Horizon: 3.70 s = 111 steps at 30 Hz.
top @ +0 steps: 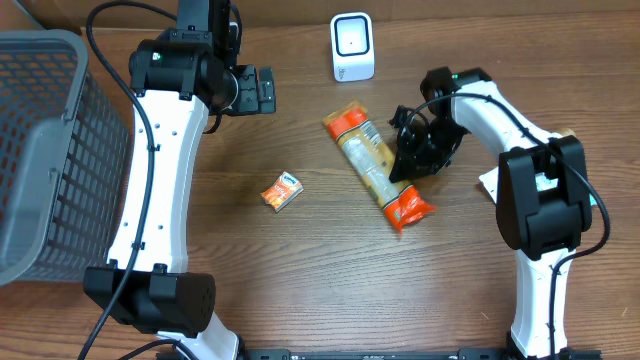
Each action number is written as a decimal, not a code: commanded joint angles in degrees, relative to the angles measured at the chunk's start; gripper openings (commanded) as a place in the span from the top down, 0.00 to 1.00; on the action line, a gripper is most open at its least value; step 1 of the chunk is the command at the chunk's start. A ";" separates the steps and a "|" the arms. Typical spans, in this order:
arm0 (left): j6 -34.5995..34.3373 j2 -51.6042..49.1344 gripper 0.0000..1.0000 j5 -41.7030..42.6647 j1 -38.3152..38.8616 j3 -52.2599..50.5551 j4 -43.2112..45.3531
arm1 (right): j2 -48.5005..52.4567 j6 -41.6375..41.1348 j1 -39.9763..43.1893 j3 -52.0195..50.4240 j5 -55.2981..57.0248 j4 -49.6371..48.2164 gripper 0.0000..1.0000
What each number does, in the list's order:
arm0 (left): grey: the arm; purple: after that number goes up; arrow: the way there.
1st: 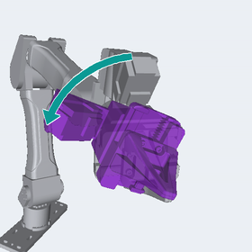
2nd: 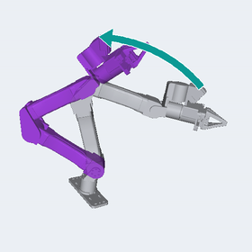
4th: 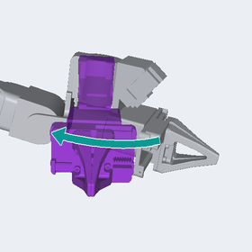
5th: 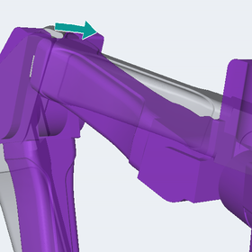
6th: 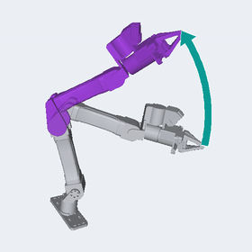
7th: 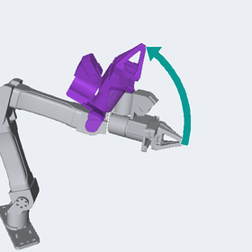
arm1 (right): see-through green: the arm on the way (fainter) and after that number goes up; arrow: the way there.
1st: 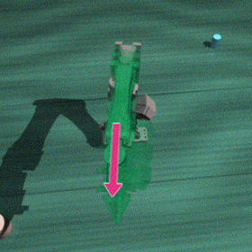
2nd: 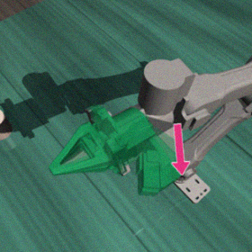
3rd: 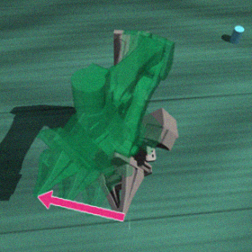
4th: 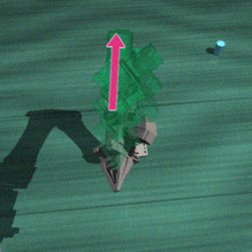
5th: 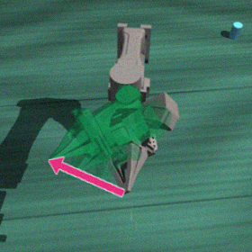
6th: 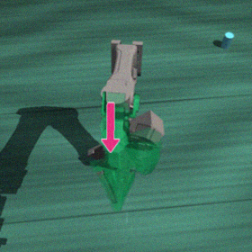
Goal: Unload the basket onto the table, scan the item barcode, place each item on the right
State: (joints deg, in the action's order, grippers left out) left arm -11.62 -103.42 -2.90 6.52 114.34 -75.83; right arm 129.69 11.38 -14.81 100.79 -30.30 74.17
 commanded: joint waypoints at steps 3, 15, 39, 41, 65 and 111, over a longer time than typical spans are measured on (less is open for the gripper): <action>-0.39 -0.44 0.00 -0.50 -0.13 -0.13 -0.02 | -10.43 -13.88 -5.03 8.26 28.20 2.75 0.96; -0.39 -0.44 0.00 -0.50 -0.13 -0.13 -0.02 | -7.34 -28.63 -25.62 -0.92 55.74 -0.17 0.96; -0.39 -0.44 0.00 -0.50 -0.13 -0.13 -0.02 | -6.16 -26.51 -29.38 -4.94 34.36 -7.04 0.39; -0.39 -0.44 0.00 -0.50 -0.13 -0.15 -0.02 | -6.16 -27.78 -29.09 -4.68 37.18 -6.86 0.33; -0.39 -0.44 0.00 -0.50 -0.13 -0.15 -0.02 | -6.75 -18.32 -19.32 -2.38 29.22 -4.70 0.00; -0.39 -0.44 0.00 -0.50 -0.13 -0.15 -0.02 | -6.97 -3.34 -12.11 14.56 65.85 -35.63 0.96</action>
State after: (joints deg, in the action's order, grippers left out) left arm -11.62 -103.42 -2.87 6.52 114.34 -75.83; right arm 122.54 0.75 -27.14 113.12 26.59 45.01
